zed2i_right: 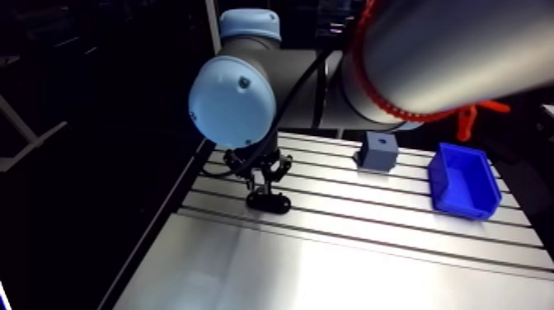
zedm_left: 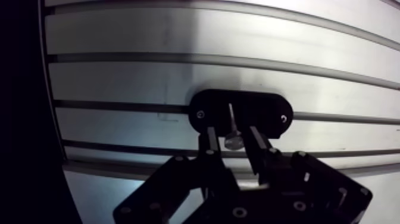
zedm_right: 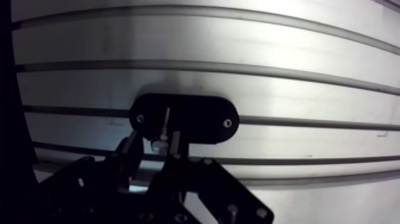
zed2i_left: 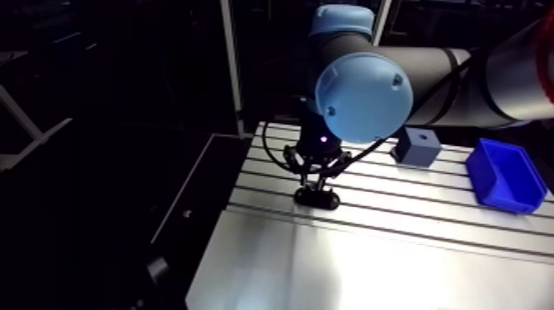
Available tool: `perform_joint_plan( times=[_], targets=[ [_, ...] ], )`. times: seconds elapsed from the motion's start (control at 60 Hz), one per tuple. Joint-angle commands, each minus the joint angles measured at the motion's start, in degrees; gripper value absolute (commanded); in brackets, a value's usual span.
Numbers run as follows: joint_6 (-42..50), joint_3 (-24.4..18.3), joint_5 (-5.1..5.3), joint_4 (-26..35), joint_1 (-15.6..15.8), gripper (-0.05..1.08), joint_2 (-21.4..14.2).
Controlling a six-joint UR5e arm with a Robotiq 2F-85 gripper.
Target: Pick up the M10 bolt and insert it into the hex recess until seated.
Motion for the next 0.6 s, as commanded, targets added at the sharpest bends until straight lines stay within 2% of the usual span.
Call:
perform_joint_plan(
  times=[0.017,0.6],
  targets=[
    [0.0,-0.03,-0.07,0.0,0.16,0.62,0.06],
    [0.0,-0.04,-0.16,0.0,0.16,0.66,0.06]
  ],
)
